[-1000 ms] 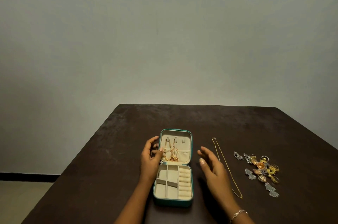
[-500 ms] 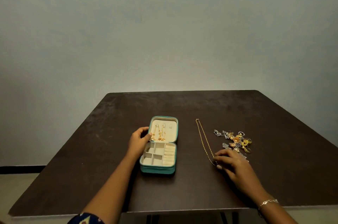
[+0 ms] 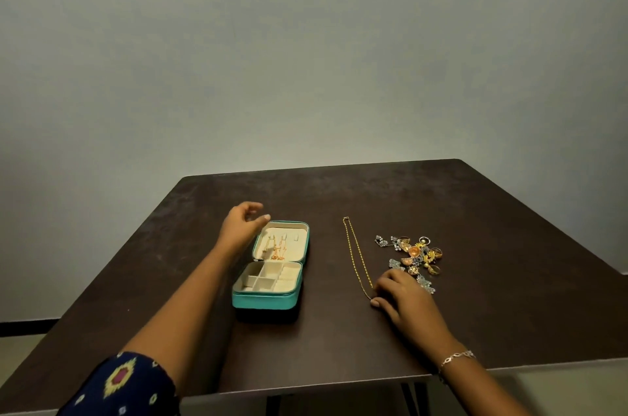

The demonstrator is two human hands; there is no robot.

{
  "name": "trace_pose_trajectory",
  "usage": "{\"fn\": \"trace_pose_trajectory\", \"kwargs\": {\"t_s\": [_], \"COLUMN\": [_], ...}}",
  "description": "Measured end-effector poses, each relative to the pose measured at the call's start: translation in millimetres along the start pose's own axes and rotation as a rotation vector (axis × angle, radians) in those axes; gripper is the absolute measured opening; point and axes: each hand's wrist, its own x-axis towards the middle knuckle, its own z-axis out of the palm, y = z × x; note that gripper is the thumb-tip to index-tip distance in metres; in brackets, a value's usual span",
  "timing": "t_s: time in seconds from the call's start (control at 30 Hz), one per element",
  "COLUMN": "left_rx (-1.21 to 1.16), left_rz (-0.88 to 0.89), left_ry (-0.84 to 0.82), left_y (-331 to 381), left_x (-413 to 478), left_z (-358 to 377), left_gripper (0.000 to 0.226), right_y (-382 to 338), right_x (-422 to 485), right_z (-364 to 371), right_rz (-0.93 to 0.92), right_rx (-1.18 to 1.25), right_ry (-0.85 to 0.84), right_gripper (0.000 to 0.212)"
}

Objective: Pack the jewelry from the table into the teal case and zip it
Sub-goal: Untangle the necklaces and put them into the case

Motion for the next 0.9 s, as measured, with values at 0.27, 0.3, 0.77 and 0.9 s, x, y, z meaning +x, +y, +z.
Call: {"fn": "trace_pose_trajectory", "kwargs": {"t_s": [0.27,0.3,0.77,0.9], "left_rx": [0.086,0.097,0.402,0.425], "left_rz": [0.178,0.163,-0.023,-0.06], "left_ry": [-0.186,-0.186,-0.265,-0.251], "left_y": [69,71,53,44], "left_x": [12,15,65,67], "left_z": [67,77,160,168], "left_gripper": [0.018,0.017,0.01,0.009], "right_y": [2,3,10,9], "right_x": [-3,-4,-4,-5], "right_z": [10,11,21,22], "right_rz": [-0.063,-0.064,-0.09,-0.084], "right_rx": [-0.065,-0.071,-0.067,-0.114], "right_ry": [0.065,0.062,0.098,0.128], "right_gripper": [0.011,0.012,0.014,0.011]}}
